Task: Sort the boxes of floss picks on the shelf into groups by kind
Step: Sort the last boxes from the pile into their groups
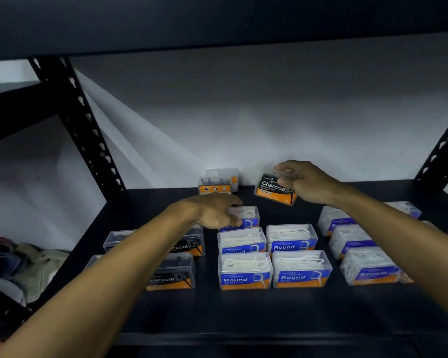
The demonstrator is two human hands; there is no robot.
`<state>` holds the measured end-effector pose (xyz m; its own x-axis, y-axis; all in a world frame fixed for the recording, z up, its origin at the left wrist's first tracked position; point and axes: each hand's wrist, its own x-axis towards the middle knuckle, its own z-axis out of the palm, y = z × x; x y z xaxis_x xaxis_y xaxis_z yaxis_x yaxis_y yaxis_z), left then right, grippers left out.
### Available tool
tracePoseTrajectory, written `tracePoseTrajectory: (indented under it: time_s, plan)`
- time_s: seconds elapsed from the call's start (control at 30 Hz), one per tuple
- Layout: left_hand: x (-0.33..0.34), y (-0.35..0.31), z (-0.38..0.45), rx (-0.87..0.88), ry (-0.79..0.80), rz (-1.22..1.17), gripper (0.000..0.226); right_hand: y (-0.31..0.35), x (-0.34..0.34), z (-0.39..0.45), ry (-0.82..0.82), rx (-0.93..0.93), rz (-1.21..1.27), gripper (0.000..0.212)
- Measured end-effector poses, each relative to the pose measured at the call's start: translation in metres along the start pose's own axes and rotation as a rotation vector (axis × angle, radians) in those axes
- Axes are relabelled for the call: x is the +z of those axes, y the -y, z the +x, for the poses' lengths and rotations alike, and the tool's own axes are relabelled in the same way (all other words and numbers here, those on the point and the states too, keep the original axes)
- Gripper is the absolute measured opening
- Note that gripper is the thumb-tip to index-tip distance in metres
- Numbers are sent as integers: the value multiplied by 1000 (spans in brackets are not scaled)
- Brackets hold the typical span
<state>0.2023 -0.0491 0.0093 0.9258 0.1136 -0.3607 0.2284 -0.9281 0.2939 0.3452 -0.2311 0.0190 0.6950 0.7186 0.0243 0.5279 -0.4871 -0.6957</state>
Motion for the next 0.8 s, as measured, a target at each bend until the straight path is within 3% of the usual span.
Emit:
tracePoseTrajectory:
  time_s: [0.23, 0.47, 0.7, 0.8]
  plan:
    - [-7, 6, -13, -4, -53, -62, 62, 14, 7, 5, -25, -36, 33, 41]
    - [-18, 46, -72, -50, -426, -112, 42, 61, 24, 13, -96, -150, 63, 38]
    - [7, 101, -144, -217, -560, -72, 61, 121, 79, 30, -24, -251, 95, 36]
    - [25, 111, -168, -266, -541, -21, 63, 140, 106, 34, 76, -268, 57, 38]
